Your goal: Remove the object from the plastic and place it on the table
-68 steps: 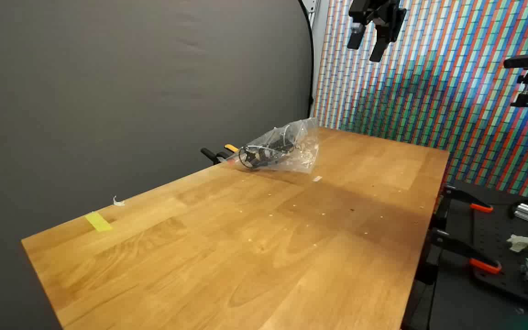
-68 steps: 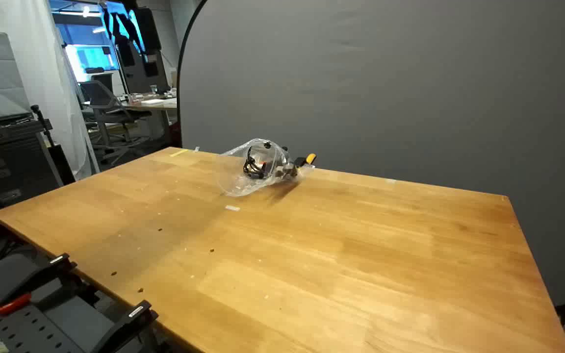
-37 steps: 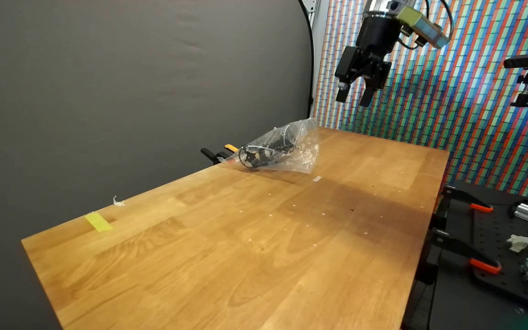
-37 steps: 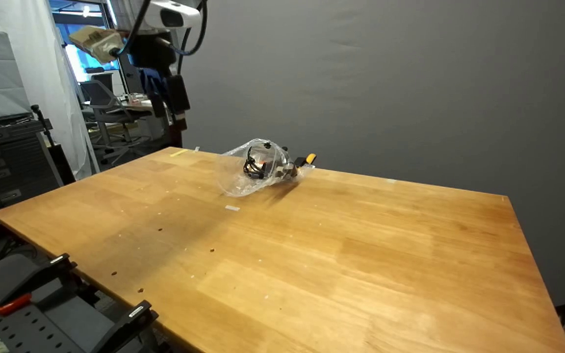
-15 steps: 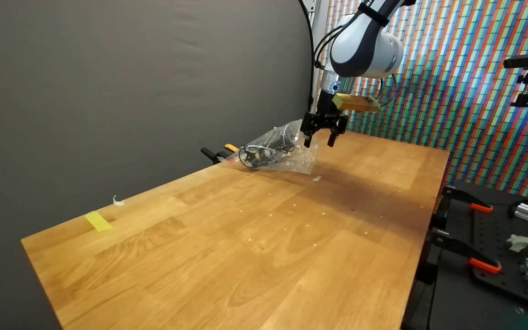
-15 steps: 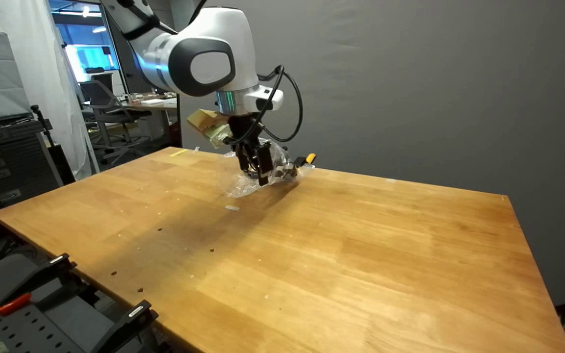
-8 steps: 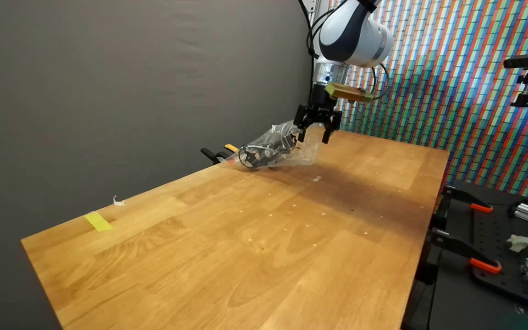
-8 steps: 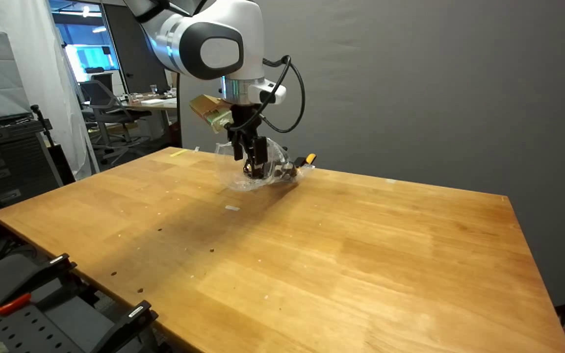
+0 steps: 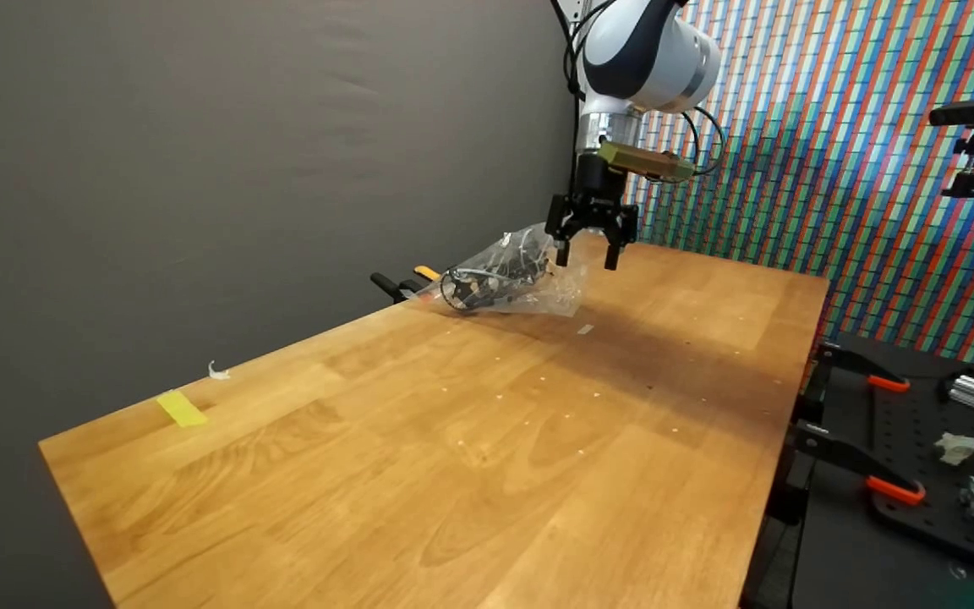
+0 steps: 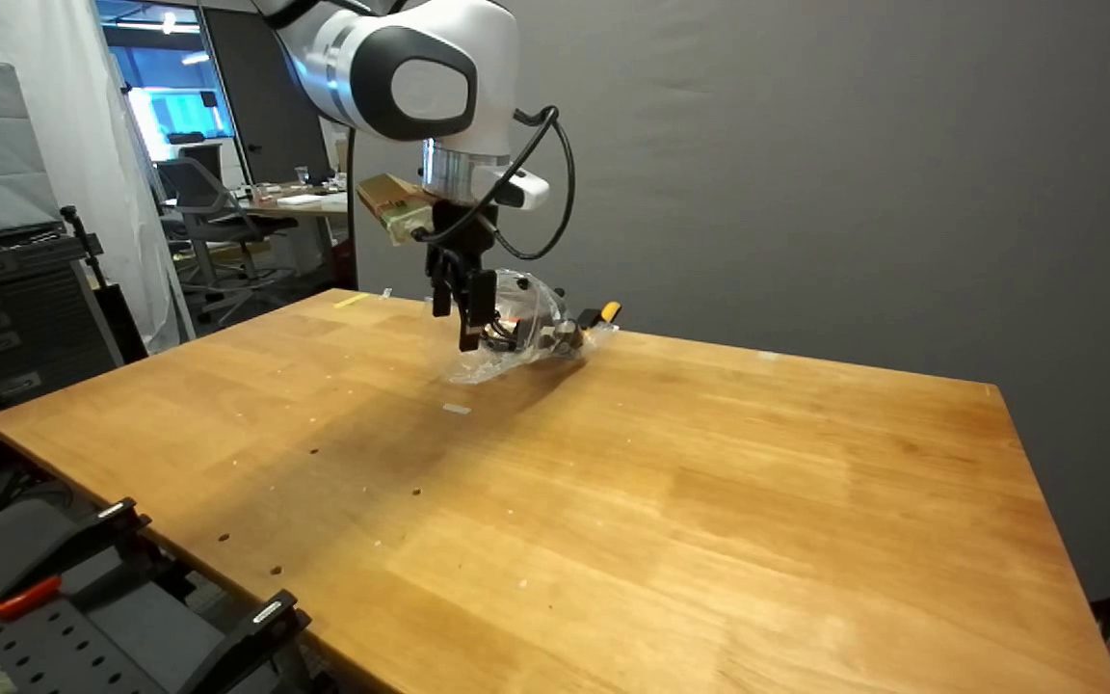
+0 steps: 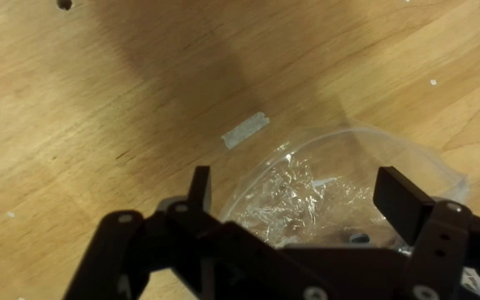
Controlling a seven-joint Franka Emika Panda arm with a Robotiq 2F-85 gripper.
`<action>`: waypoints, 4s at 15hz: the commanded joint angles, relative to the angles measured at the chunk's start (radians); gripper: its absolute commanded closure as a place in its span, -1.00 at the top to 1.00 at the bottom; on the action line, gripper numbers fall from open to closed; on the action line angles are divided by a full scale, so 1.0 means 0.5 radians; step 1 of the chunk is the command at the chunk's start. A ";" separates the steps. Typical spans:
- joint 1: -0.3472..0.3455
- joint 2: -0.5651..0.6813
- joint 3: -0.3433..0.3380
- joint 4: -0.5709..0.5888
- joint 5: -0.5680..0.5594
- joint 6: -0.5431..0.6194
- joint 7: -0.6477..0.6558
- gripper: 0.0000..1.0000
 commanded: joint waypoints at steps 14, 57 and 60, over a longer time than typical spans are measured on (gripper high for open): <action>-0.032 0.384 0.127 0.269 0.432 0.678 -0.075 1.00; 1.054 0.532 -0.888 0.226 -1.327 1.128 0.365 1.00; 1.117 0.577 -0.975 0.258 -1.328 1.174 0.376 0.46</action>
